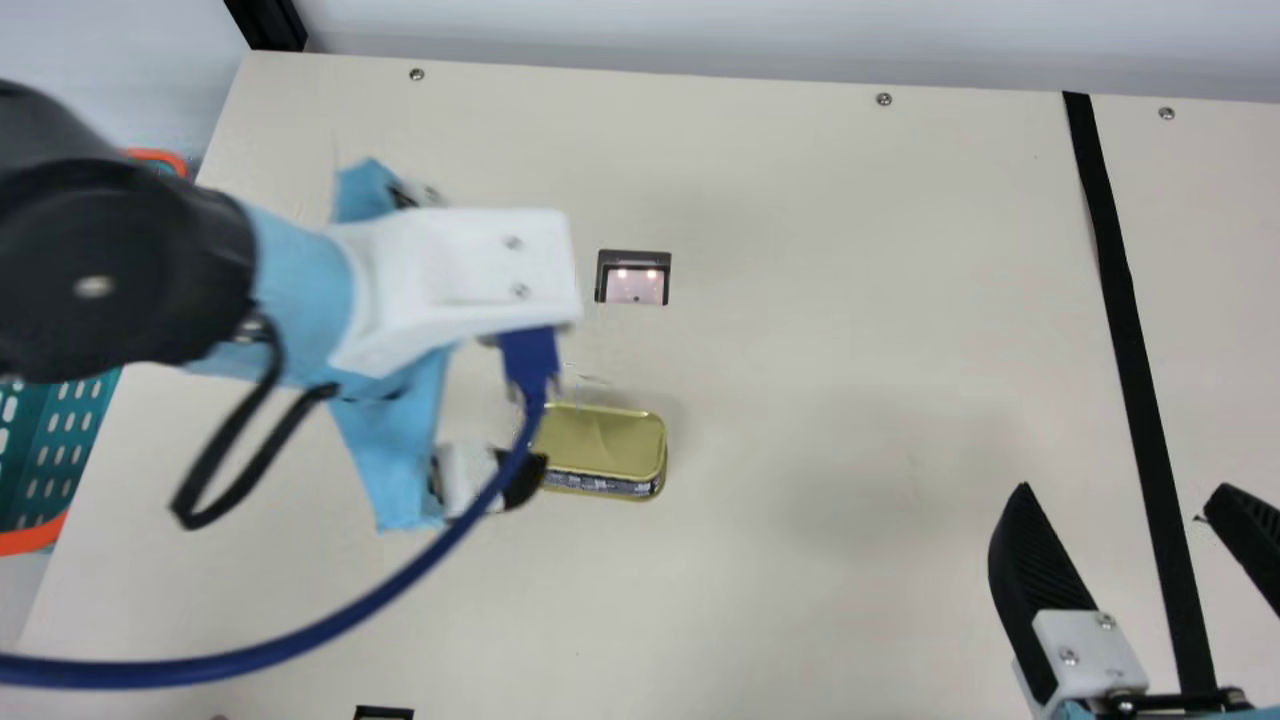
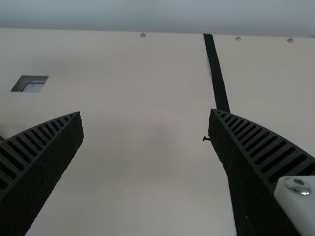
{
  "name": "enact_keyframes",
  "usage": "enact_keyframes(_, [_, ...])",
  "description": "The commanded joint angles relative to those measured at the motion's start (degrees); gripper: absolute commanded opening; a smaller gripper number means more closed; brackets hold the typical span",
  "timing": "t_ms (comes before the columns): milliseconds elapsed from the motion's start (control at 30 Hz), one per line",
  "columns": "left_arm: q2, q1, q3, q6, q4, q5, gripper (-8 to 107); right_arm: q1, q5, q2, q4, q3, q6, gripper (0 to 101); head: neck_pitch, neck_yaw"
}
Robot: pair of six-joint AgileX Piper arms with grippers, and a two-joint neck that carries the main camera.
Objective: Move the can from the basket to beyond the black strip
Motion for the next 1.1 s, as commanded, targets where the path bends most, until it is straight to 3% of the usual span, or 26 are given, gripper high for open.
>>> enact_keyframes(0, [-4.2, 3.1, 2.1, -4.0, 1.8, -3.2, 90, 0.8, -1.9, 3.3, -0.3, -1.1, -0.5, 101, -0.2, -0.2])
enact_keyframes(333, [-16.1, 15.4, 11.0, -15.8, 8.2, -13.3, 90, 4.9, -7.0, 15.2, 2.1, -4.9, 0.6, 101, -0.2, -0.2])
enact_keyframes(500, [-20.5, 21.3, 15.8, -19.1, 9.4, -16.5, 90, 7.5, -7.8, 19.1, 7.9, -5.6, -1.3, 101, -0.2, -0.2])
enact_keyframes(700, [-24.9, 27.3, 22.1, -20.2, 8.4, -18.4, 90, 8.1, -7.0, 21.8, 17.5, -5.1, -8.4, 101, -0.2, -0.2])
enact_keyframes(733, [-24.0, 25.5, 20.2, -20.3, 8.8, -18.2, 90, 7.9, -6.7, 22.2, 19.0, -5.0, -10.0, 101, -0.2, -0.2])
enact_keyframes(800, [-24.9, 27.0, 21.7, -20.3, 8.5, -18.1, 90, 6.5, -6.2, 22.9, 21.8, -5.0, -13.7, 101, -0.2, -0.2])
enact_keyframes(833, [-24.9, 27.3, 22.0, -20.3, 8.5, -18.2, 90, 7.4, -6.7, 22.7, 17.9, -5.1, -9.4, 101, -0.2, -0.2])
enact_keyframes(1067, [-24.9, 27.3, 22.0, -20.3, 8.5, -18.2, 90, 6.5, -6.4, 23.1, 21.9, -5.1, -13.8, 101, -0.2, -0.2])
